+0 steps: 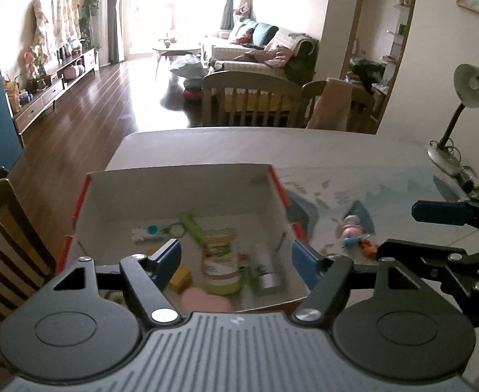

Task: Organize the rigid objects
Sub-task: 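Move both grippers back from the box toward the remaining table toys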

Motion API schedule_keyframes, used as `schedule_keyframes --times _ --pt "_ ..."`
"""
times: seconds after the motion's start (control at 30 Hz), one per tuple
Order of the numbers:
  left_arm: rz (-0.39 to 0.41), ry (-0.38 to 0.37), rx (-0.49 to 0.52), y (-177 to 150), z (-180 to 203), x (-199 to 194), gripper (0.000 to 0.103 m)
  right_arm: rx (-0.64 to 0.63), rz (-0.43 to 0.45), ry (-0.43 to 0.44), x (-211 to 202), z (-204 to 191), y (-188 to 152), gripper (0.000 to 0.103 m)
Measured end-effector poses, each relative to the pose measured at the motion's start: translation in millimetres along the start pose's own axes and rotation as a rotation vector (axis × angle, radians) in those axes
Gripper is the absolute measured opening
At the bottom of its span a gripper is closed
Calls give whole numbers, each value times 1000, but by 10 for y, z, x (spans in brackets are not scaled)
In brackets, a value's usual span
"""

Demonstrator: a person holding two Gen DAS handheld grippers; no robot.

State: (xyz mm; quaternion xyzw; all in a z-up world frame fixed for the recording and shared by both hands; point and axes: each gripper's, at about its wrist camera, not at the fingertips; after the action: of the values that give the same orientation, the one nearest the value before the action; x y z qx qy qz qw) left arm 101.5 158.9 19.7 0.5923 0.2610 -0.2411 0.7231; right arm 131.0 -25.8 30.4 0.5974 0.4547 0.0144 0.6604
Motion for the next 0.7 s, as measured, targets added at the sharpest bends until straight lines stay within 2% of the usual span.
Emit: schedule_keyframes --times 0.17,0.2,0.27,0.53,0.57,0.67,0.7 --pt "7 -7 9 -16 274 59 75 15 14 4 -154 243 -50 92" --pt "7 -11 8 -20 316 72 80 17 18 4 -183 286 -72 93" --pt "10 -19 10 -54 420 95 84 18 22 2 -237 382 -114 94" --pt "-1 -58 10 -108 833 334 86 41 0 -26 -317 795 -253 97" --pt "-2 -59 12 -113 887 371 87 44 -2 -29 -322 850 -268 97" --pt "5 -56 22 -125 1043 482 103 47 -14 -40 -327 1039 -322 97" --pt "9 -58 24 -125 1088 517 103 43 -18 -47 -324 1082 -339 97"
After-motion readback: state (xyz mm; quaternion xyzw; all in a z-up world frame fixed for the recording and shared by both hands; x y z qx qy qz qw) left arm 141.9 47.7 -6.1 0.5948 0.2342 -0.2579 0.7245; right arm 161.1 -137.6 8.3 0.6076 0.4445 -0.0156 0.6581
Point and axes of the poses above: each gripper's, at about its wrist camera, not at the fingertips, and x roughly the way its jaws point, z to its right, y to its top, and after that the axes turned 6 degrees about -y, right-handed
